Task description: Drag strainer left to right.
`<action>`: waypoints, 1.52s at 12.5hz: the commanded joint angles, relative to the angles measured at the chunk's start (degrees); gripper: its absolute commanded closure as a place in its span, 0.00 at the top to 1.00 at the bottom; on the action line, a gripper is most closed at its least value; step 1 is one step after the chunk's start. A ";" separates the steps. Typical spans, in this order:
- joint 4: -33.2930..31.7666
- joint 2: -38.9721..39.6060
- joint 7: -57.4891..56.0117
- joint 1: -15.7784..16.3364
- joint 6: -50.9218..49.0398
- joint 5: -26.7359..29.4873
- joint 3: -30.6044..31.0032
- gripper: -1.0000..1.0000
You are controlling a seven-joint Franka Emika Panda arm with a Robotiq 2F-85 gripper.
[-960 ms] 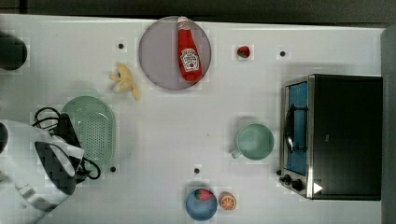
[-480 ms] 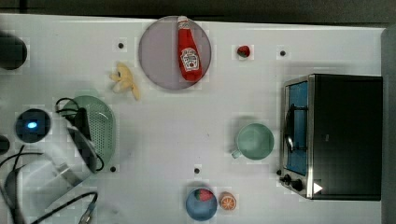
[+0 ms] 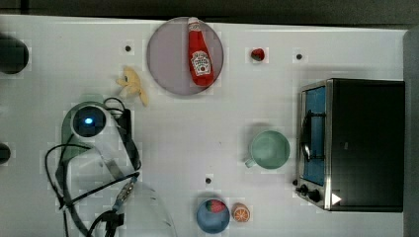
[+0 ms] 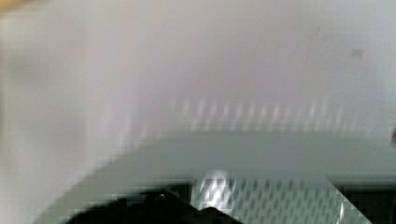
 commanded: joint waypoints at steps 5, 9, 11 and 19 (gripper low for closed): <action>-3.30 -4.21 2.29 0.83 1.16 -0.26 -5.51 1.00; -8.91 -8.90 0.90 -0.29 1.24 -0.26 -9.31 1.00; -11.11 -10.51 -2.60 -1.10 1.28 -0.26 -11.34 1.00; -13.84 -12.37 -18.19 -4.14 2.20 -0.26 -22.10 1.00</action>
